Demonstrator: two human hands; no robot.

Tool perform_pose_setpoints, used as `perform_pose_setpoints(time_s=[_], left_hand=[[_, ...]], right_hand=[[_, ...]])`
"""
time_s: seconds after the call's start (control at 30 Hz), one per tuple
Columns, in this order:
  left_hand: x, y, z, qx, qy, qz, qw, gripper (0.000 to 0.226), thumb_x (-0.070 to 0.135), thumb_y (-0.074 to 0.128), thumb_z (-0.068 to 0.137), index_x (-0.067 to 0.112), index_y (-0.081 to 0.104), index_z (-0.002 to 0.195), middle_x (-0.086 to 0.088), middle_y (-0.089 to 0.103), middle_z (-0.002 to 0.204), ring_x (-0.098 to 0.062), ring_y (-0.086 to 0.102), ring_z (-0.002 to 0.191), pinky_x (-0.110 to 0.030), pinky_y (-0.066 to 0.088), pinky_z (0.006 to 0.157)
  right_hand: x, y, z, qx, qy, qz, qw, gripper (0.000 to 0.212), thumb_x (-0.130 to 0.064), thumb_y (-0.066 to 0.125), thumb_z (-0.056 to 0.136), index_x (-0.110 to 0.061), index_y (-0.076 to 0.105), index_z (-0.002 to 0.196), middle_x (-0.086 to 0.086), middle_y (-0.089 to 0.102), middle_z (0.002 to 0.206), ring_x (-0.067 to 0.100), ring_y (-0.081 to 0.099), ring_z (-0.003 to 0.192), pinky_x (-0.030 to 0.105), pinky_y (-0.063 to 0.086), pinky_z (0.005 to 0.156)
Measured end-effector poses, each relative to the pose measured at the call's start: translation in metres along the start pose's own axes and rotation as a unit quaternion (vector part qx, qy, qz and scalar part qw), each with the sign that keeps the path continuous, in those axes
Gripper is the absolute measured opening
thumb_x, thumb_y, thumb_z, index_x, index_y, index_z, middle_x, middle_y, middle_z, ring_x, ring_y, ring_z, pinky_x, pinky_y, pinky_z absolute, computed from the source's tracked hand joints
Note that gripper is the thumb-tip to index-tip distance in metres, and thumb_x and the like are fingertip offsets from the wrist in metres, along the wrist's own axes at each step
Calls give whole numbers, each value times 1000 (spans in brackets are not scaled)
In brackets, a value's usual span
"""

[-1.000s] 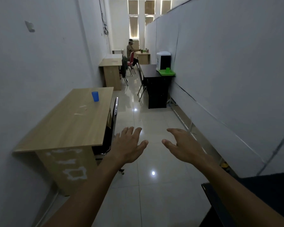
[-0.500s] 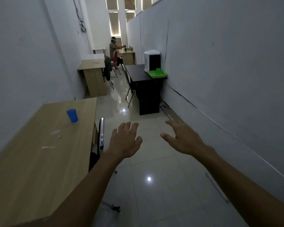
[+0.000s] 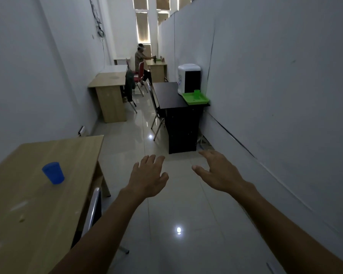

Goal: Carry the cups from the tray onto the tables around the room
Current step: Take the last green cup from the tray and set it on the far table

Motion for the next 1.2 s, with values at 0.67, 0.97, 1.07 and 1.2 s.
perform_pose_setpoints(time_s=[0.67, 0.97, 1.07, 1.2], left_hand=[[-92, 31, 483, -7, 10, -33, 999, 55, 37, 46, 94, 14, 37, 143, -9, 44, 146, -28, 38, 135, -50, 34, 109], [-95, 44, 708, -9, 58, -20, 998, 55, 40, 47, 94, 14, 37, 142, -11, 46, 142, -29, 38, 134, -46, 34, 109], [-95, 57, 782, 1, 65, -13, 998, 56, 40, 47, 94, 15, 38, 142, -10, 47, 142, -29, 39, 133, -46, 35, 109], [-94, 75, 885, -10, 68, 1, 998, 58, 44, 46, 94, 15, 36, 143, -10, 46, 143, -29, 39, 134, -49, 36, 107]], right_hand=[[145, 48, 472, -26, 29, 2, 999, 73, -58, 48, 87, -18, 34, 146, 9, 40, 151, 26, 30, 142, 49, 38, 108], [222, 34, 665, 15, 60, 9, 998, 66, -48, 52, 92, -16, 35, 147, 10, 40, 150, 26, 33, 139, 45, 37, 108], [253, 35, 731, 31, 58, 10, 998, 65, -46, 54, 92, -14, 36, 146, 11, 42, 148, 26, 35, 138, 42, 37, 108], [296, 36, 821, 25, 59, 14, 998, 68, -47, 54, 92, -13, 34, 147, 11, 41, 149, 26, 36, 138, 39, 35, 108]])
Point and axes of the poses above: each hand's wrist, its own z-axis towards the middle knuckle, its own y-axis out of the palm, x = y × z, the point moved 6 cm from there along z, towards the middle knuckle
